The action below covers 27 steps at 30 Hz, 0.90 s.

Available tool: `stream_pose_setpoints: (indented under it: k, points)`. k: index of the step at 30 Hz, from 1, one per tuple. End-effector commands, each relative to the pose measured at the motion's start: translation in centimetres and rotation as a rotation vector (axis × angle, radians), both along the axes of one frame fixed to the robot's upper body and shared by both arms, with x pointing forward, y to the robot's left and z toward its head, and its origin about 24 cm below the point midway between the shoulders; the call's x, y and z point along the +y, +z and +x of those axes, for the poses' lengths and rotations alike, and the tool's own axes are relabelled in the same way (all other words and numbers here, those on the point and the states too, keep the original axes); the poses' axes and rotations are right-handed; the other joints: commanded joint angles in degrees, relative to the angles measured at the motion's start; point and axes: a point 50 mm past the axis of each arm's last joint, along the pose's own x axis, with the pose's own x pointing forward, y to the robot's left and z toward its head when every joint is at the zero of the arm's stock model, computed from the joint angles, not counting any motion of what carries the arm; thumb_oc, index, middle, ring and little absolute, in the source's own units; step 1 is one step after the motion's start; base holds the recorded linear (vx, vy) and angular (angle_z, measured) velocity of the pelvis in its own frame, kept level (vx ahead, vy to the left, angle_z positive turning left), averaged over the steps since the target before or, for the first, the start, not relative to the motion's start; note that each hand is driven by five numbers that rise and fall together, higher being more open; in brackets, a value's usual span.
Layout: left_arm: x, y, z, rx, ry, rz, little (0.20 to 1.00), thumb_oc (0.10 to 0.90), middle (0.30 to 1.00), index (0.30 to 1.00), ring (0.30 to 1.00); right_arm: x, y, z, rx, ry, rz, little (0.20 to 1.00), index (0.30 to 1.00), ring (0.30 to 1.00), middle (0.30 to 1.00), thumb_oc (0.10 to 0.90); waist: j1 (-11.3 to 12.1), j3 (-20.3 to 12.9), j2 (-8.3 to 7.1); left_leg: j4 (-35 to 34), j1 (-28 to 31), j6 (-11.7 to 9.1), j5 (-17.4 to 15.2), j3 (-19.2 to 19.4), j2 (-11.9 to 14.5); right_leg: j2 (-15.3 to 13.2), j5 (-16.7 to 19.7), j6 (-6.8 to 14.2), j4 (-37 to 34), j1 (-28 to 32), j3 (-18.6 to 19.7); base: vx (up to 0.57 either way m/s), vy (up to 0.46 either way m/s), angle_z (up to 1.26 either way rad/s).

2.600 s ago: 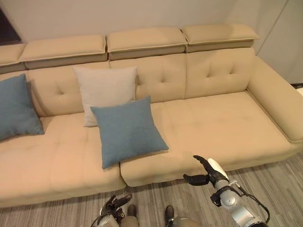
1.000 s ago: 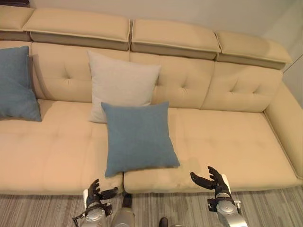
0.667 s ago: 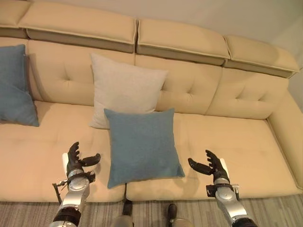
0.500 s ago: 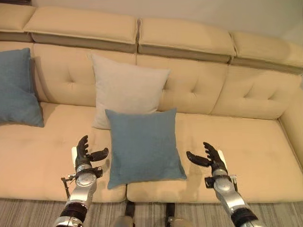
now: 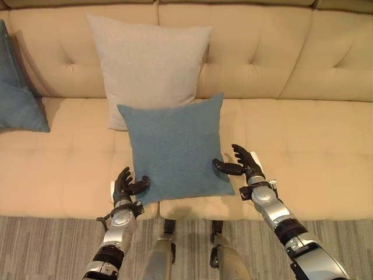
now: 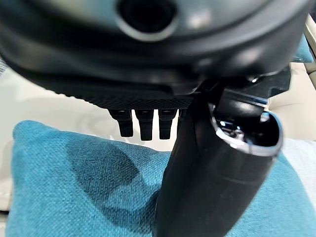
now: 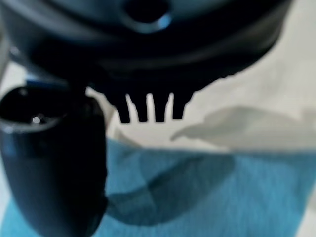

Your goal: Pick up all the scattered cushions and arrange them neatly on the sofa.

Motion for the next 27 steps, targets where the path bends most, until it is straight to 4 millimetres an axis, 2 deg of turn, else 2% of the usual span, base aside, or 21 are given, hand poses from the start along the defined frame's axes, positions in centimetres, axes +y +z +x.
stream_pose_setpoints:
  k: [1,4,6,8,9,11,12,13,14,15,16,17,20,23,25,27]
  points:
    - [-1.3,2.9,2.8,-0.135,-0.08,-0.004,0.9,0.8,0.9,0.9,0.9,1.8,2.7,1.7,-0.098,0.047,0.147,0.9,0.9,0.9,0.9,0.8,-0.16,-1.59,0.26,-3.67,-2.04,-1.08,-0.67,1.09,-0.28,-2.9,-7.47,2.69,4.76,-1.56,2.07,0.0,0.0,0.0]
    - [-2.2,3.0,3.5,-0.125,-0.122,-0.002,0.9,0.8,0.9,0.9,0.9,2.6,2.1,2.0,-0.041,0.072,0.178,0.9,0.9,0.9,0.9,0.8,0.09,-1.28,0.83,-4.1,-2.82,-1.58,0.0,1.27,-0.15,-2.79,-6.98,2.68,4.02,-2.1,1.93,0.0,0.0,0.0]
    - [-3.3,2.8,4.2,-0.091,-0.179,0.004,0.9,0.8,0.9,0.9,0.9,3.2,0.7,2.2,0.068,0.104,0.145,0.9,0.9,0.9,0.9,0.8,0.69,-0.8,1.56,-4.54,-3.78,-2.19,0.8,1.52,0.03,-2.6,-6.37,2.73,2.86,-2.73,1.76,0.0,0.0,0.0]
    - [-3.7,2.6,4.3,-0.072,-0.201,0.013,0.9,0.8,0.9,0.9,0.9,3.7,0.6,2.3,0.091,0.127,0.127,0.9,0.9,0.9,0.9,0.8,0.87,-0.61,1.86,-4.6,-4.3,-2.34,1.09,1.56,0.09,-2.58,-6.22,2.76,2.62,-3.09,1.83,0.0,0.0,0.0]
    - [-4.4,2.3,4.7,-0.028,-0.248,0.052,0.9,0.8,0.9,0.9,0.9,4.9,-0.3,2.1,0.153,0.173,0.147,0.9,0.9,0.9,0.9,0.8,1.11,-0.37,2.34,-4.95,-4.81,-2.56,1.62,1.62,0.2,-2.51,-5.98,2.78,2.3,-3.7,1.92,0.03,0.0,-0.01]
    - [-5.1,2.2,5.0,-0.007,-0.275,0.067,0.9,0.8,0.9,0.9,0.9,6.8,-0.3,1.9,0.168,0.24,0.188,0.9,0.9,0.9,0.9,0.8,1.19,-0.03,2.7,-5.08,-5.13,-2.71,1.95,1.67,0.26,-2.43,-5.92,2.78,2.15,-3.99,2.08,0.02,0.002,0.0]
    - [-5.1,2.2,5.0,-0.007,-0.275,0.067,0.9,0.8,0.9,0.9,0.9,6.8,-0.3,1.9,0.168,0.24,0.188,0.9,0.9,0.9,0.9,0.8,1.19,-0.02,2.7,-5.08,-5.13,-2.71,1.94,1.67,0.26,-2.42,-5.92,2.78,2.15,-3.99,2.09,0.0,0.0,0.0]
    - [-5.4,1.8,5.0,0.024,-0.287,0.05,0.9,0.8,0.9,0.9,0.9,8.7,0.0,1.6,0.177,0.311,0.263,0.587,0.587,0.587,0.587,0.591,1.07,0.27,2.71,-5.14,-5.21,-2.79,2.13,1.88,0.35,-2.39,-5.79,2.83,2.09,-4.16,2.3,0.0,0.0,0.0]
    - [-5.8,2.1,5.4,0.014,-0.278,0.008,0.709,0.673,0.709,0.709,0.709,10.3,0.4,1.2,0.163,0.374,0.344,0.3,0.3,0.3,0.3,0.4,0.78,0.58,2.74,-5.1,-5.2,-2.91,2.19,2.03,0.5,-2.33,-5.79,2.85,2.15,-4.15,2.36,0.0,0.0,0.0]
    - [-5.8,2.1,5.4,0.014,-0.278,0.007,0.615,0.61,0.615,0.615,0.615,10.3,0.4,1.2,0.163,0.374,0.344,0.3,0.3,0.3,0.3,0.4,0.77,0.59,2.75,-5.1,-5.19,-2.91,2.18,2.03,0.5,-2.33,-5.79,2.85,2.15,-4.14,2.35,0.0,0.0,0.0]
    - [-6.5,2.4,5.7,0.013,-0.309,-0.011,0.568,0.579,0.568,0.568,0.568,11.8,0.2,0.5,0.181,0.439,0.397,0.3,0.3,0.3,0.3,0.4,0.42,0.79,2.67,-5.12,-5.06,-3.04,2.18,2.05,0.66,-2.23,-5.92,2.83,2.29,-4.15,2.37,0.0,-0.006,-0.05]
    - [-6.7,2.4,5.8,0.011,-0.328,-0.053,0.3,0.4,0.3,0.3,0.3,13.4,0.8,-0.1,0.169,0.505,0.501,0.3,0.3,0.3,0.3,0.4,-0.06,0.96,2.6,-5.26,-4.69,-3.15,2.16,2.16,0.79,-2.09,-6.08,2.87,2.31,-3.84,2.46,0.0,0.004,-0.04]
    - [-7.6,1.6,5.4,0.031,-0.343,-0.158,0.3,0.4,0.3,0.3,0.3,15.0,0.5,-1.6,0.184,0.556,0.684,0.3,0.3,0.3,0.3,0.4,-1.04,1.04,2.48,-5.45,-3.6,-3.38,1.93,2.4,1.07,-1.87,-6.26,2.88,2.24,-3.01,2.75,0.0,0.004,-0.02]
    - [-8.2,1.2,5.0,0.027,-0.333,-0.249,0.3,0.4,0.3,0.3,0.3,15.1,0.2,-2.2,0.181,0.544,0.769,0.3,0.3,0.3,0.3,0.4,-1.83,0.87,2.28,-5.68,-2.7,-3.48,1.72,2.54,1.35,-1.74,-6.47,2.92,2.16,-2.37,2.91,-0.01,-0.006,-0.05]
    - [-9.2,1.1,4.6,0.003,-0.371,-0.324,0.3,0.4,0.3,0.3,0.3,13.8,-1.0,-2.9,0.191,0.482,0.82,0.3,0.3,0.3,0.3,0.4,-2.89,0.37,2.0,-5.79,-1.45,-3.46,1.3,2.87,1.79,-1.5,-6.85,2.96,2.11,-1.36,3.11,-0.01,-0.007,-0.02]
    - [-10.2,1.5,4.4,-0.036,-0.417,-0.37,0.3,0.4,0.3,0.3,0.3,12.8,-1.4,-3.3,0.179,0.433,0.899,0.3,0.3,0.3,0.3,0.4,-3.63,-0.26,1.85,-6.04,-0.28,-3.46,1.11,3.04,2.18,-1.28,-7.24,3.02,2.11,-0.37,3.09,-0.01,-0.038,-0.07]
